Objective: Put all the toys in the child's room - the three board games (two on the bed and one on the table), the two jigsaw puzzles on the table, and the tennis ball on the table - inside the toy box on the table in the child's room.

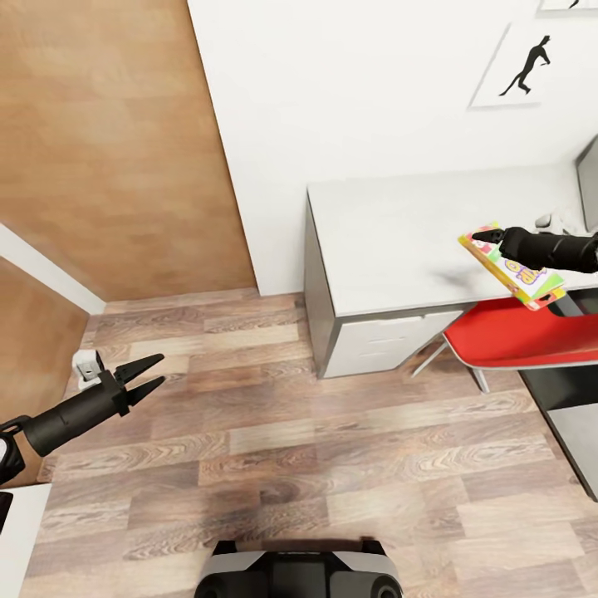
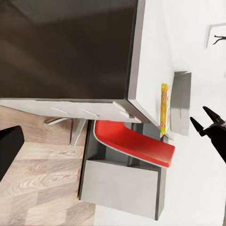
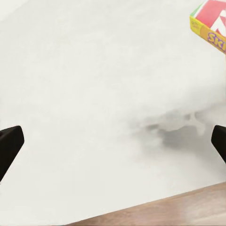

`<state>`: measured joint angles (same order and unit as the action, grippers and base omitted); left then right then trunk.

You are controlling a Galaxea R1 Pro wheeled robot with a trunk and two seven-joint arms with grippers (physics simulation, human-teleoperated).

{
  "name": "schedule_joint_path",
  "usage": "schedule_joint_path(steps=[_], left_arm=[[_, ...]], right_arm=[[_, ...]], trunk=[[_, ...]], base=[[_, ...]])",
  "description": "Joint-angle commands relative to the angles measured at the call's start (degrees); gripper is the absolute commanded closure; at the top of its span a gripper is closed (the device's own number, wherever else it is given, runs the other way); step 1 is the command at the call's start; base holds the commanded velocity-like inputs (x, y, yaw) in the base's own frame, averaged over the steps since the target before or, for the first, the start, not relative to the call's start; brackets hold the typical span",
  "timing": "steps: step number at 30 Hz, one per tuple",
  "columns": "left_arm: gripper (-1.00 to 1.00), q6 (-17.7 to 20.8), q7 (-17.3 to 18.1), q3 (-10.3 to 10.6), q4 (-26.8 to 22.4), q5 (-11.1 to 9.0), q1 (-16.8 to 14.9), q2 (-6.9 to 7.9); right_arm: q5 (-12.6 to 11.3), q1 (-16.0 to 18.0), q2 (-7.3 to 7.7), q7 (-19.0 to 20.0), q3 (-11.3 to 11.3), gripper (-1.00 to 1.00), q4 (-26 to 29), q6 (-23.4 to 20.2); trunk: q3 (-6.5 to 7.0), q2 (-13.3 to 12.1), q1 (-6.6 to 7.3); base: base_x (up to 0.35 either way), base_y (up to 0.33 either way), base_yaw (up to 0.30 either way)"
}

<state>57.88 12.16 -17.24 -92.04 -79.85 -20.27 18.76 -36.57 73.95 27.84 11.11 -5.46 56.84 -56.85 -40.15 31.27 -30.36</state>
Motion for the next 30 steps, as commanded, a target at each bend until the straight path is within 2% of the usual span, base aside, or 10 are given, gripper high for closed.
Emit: schedule_joint_path(steps=[1, 11, 23, 30], left_arm=[[-1.00, 0.22, 0.30, -0.05, 0.02, 0.52, -0.05, -0.01], [-1.00, 0.22, -1.18, 0.05, -0.02, 0.56, -0.10, -0.07], [-1.00, 0.22, -1.58, 0.15, -0.06, 0.57, -0.12, -0.16], [-1.00, 0.22, -1.68, 0.17, -0.06, 0.63, -0.12, -0.90]], right_arm=[[0.75, 0.07, -0.06, 0.61, -0.05, -1.00, -1.03, 0.51], [1.56, -0.17, -0.07, 0.66, 0.19, -1.00, -4.53, 3.99], [2.11, -0.22, 0.19, 0.56, 0.11, -1.00, -5.31, 5.45], [3.22, -0.18, 1.36, 0.49, -0.12, -1.00, -5.45, 7.02]], trunk=[[-0.05, 0.06, -0.03], [-0.05, 0.06, -0.03], [-0.05, 0.06, -0.03], [-0.05, 0.06, -0.03]], base=[[0.045, 0.071, 0.000], [0.022, 0.034, 0.000], [0.005, 0.007, 0.000], [0.001, 0.002, 0.000]])
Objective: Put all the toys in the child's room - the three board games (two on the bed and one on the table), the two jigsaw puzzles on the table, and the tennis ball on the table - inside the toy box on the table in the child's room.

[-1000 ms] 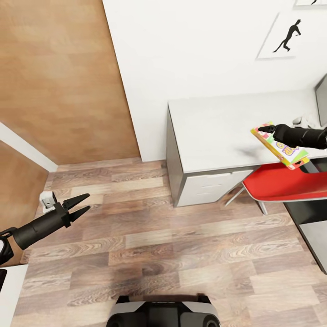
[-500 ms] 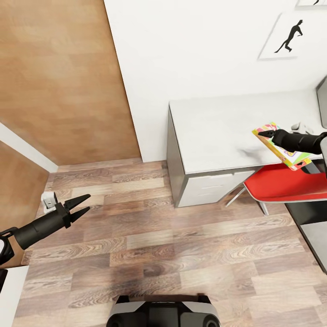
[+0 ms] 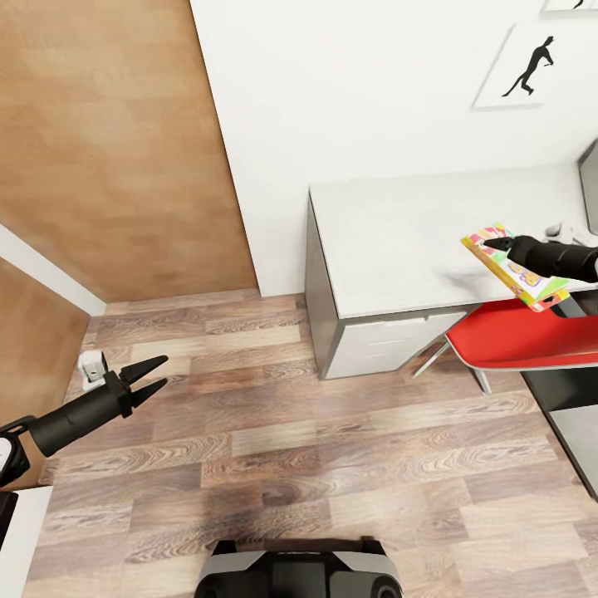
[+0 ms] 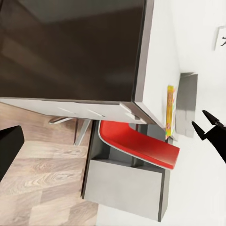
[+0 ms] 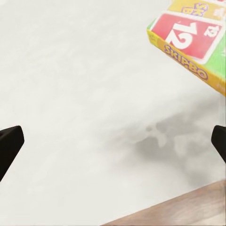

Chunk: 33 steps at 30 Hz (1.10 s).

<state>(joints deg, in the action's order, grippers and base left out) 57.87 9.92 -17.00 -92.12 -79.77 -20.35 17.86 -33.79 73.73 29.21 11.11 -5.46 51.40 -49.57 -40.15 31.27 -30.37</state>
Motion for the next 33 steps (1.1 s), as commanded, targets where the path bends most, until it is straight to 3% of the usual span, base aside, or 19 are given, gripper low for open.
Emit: schedule_joint_path(steps=[1, 13, 21, 33], left_arm=[[-1.00, 0.22, 0.56, -0.06, 0.01, 0.55, -0.04, -0.01], [-1.00, 0.19, 0.67, 0.95, 0.01, 0.68, -0.04, -0.64], [-1.00, 0.09, 0.66, 3.07, 0.01, 1.49, -0.04, -0.81], [-1.00, -0.03, 0.60, 3.82, 0.01, 3.38, -0.02, -0.88]], right_arm=[[0.44, 0.04, -0.01, 0.49, -0.13, -1.00, 0.00, -0.26], [0.93, -0.02, 1.66, 0.63, -0.44, -1.00, 1.08, 0.10], [0.95, -2.02, 1.97, 0.71, -0.59, -1.00, 4.32, -0.58], [0.93, -3.61, 2.16, 0.56, -0.86, -1.00, 6.14, -0.83]], trunk=[[-0.05, 0.06, -0.02], [-0.05, 0.06, -0.02], [-0.05, 0.06, -0.02], [-0.05, 0.06, -0.02]], base=[[0.001, 0.001, 0.000], [0.058, 0.000, 0.000], [0.256, 0.000, 0.000], [0.316, 0.000, 0.000]])
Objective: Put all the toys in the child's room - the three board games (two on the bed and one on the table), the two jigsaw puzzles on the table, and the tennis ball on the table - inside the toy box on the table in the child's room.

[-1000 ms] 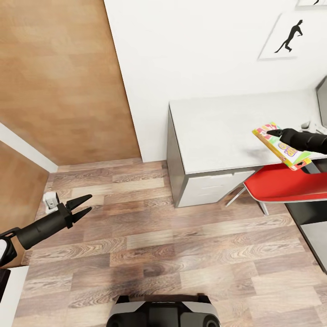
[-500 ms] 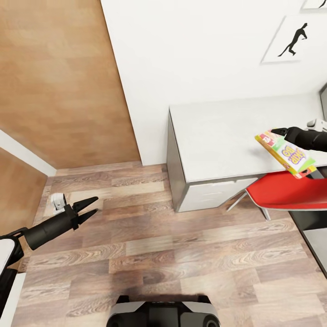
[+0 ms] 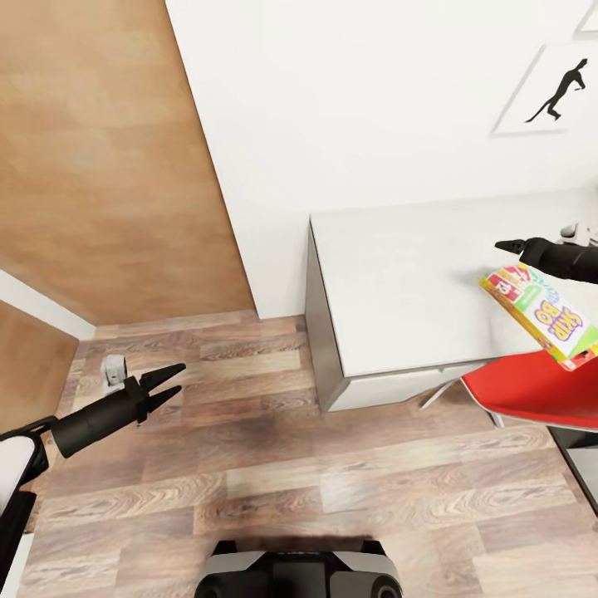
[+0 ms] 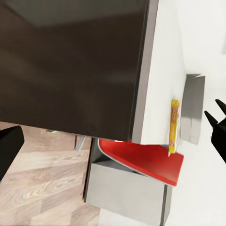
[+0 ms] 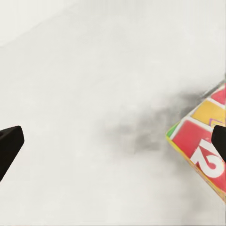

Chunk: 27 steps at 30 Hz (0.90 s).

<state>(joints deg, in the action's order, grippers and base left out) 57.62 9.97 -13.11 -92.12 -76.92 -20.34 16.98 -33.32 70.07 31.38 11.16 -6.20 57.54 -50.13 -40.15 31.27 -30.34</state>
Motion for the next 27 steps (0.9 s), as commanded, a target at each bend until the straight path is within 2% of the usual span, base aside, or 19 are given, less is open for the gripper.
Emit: schedule_joint_path(steps=[1, 10, 16, 18, 19, 21, 22, 23, 24, 26, 27], left_arm=[[-1.00, 0.22, 0.56, -0.06, 0.01, 0.54, -0.03, 0.00], [-1.00, -0.52, 0.59, 0.06, 0.05, 1.10, 0.88, -0.33], [-1.00, -0.97, 0.65, 0.13, 0.08, 2.59, 2.53, -1.27], [-1.00, -1.49, 0.72, 0.12, 0.08, 4.20, 3.28, -2.27], [-1.00, -1.49, 0.72, 0.12, 0.08, 4.20, 3.28, -2.27], [-1.00, -1.91, 0.78, 0.11, 0.09, 6.18, 3.99, -3.38], [-1.00, -1.91, 0.78, 0.11, 0.09, 6.18, 3.99, -3.38], [-1.00, -2.06, 0.81, 0.11, 0.09, 7.22, 4.29, -3.91], [-1.00, -2.06, 0.81, 0.11, 0.09, 7.22, 4.29, -3.91], [-1.00, -2.29, 0.86, 0.11, 0.09, 9.14, 4.77, -4.90], [-1.00, -2.29, 0.86, 0.11, 0.09, 9.14, 4.77, -4.90]], right_arm=[[0.45, 0.04, -0.01, 0.51, -0.11, -1.00, 0.00, -0.26], [0.56, -0.45, -0.02, 0.52, -0.21, -1.00, -1.80, 0.15], [0.52, -1.01, -0.06, 0.63, -0.18, -1.00, -2.64, -0.03], [0.49, -1.59, -0.05, 0.69, -0.21, -1.00, -2.83, -0.10], [0.49, -1.59, -0.05, 0.69, -0.21, -1.00, -2.83, -0.10], [0.48, -2.04, -0.03, 0.73, -0.24, -1.00, -2.91, -0.15], [0.48, -2.04, -0.03, 0.73, -0.24, -1.00, -2.91, -0.15], [0.47, -2.20, -0.01, 0.74, -0.26, -1.00, -2.94, -0.17], [0.47, -2.20, -0.01, 0.74, -0.26, -1.00, -2.94, -0.17], [0.46, -2.46, 0.02, 0.74, -0.29, -1.00, -3.01, -0.09], [0.46, -2.46, 0.02, 0.74, -0.29, -1.00, -3.01, -0.09]], trunk=[[-0.05, 0.06, -0.05], [-0.05, 0.06, -0.05], [0.06, 0.06, -0.05], [0.14, 0.06, -0.05], [0.19, 0.06, -0.05], [0.30, 0.06, -0.05], [0.36, 0.06, -0.05], [0.42, 0.06, -0.05], [0.49, 0.06, -0.05], [0.63, 0.06, -0.05], [0.70, 0.06, -0.05]], base=[[0.307, 0.000, 0.000], [0.151, 0.000, 0.000], [0.048, 0.000, 0.007], [0.026, 0.000, 0.026], [0.023, 0.000, 0.026], [0.017, 0.000, 0.019], [0.015, 0.000, 0.017], [0.012, 0.000, 0.014], [0.012, 0.000, 0.014], [0.008, 0.000, 0.010], [0.008, 0.000, 0.009]])
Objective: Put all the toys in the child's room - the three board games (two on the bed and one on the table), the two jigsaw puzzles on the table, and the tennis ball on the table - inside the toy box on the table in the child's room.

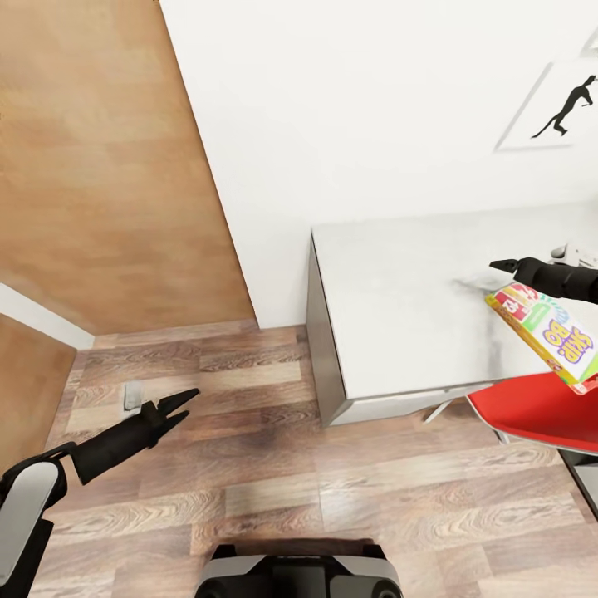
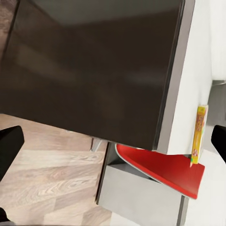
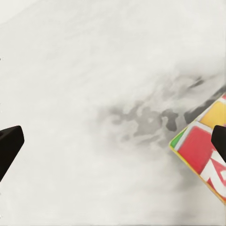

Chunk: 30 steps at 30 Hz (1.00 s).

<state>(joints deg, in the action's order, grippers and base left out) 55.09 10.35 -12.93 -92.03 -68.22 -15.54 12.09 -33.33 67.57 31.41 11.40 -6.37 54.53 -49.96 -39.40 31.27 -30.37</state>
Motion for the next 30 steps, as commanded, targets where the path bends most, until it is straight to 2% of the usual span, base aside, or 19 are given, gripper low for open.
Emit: schedule_joint_path(steps=[1, 2, 4, 11, 21, 30], left_arm=[[-1.00, 0.17, 0.51, -0.08, 0.00, 1.25, 0.16, -0.49], [-1.00, 0.17, 0.51, -0.08, 0.00, 1.25, 0.16, -0.49], [-1.00, 0.05, 0.62, -0.10, 0.00, 2.52, 0.48, -1.33], [-1.00, -0.09, 0.70, -0.12, 0.00, 3.86, 0.86, -2.27], [-1.00, -0.42, 0.72, -0.13, 0.07, 4.59, 1.36, -2.77], [-1.00, -0.77, 0.72, -0.13, 0.10, 4.77, 1.66, -2.89]], right_arm=[[0.47, -0.07, 0.02, 0.50, -0.14, -1.00, -0.16, -0.19], [0.47, -0.07, 0.02, 0.50, -0.14, -1.00, -0.16, -0.19], [0.46, -0.23, 0.36, 0.48, -0.24, -1.00, -0.65, 0.06], [0.41, -0.38, 1.34, 0.56, -0.42, -1.00, -2.81, 1.53], [0.42, -0.31, 1.95, 0.81, -0.51, -1.00, -5.22, 4.45], [0.40, -0.25, 2.11, 0.93, -0.55, -1.00, -5.87, 5.21]], trunk=[[0.02, 0.06, -0.02], [0.09, 0.06, -0.02], [0.25, 0.06, -0.02], [0.80, 0.06, -0.02], [1.62, 0.06, -0.02], [2.37, 0.06, -0.02]], base=[[0.006, 0.000, 0.007], [0.006, 0.000, 0.007], [0.004, 0.000, 0.005], [0.003, 0.000, 0.003], [0.000, 0.000, 0.001], [0.000, 0.000, 0.000]])
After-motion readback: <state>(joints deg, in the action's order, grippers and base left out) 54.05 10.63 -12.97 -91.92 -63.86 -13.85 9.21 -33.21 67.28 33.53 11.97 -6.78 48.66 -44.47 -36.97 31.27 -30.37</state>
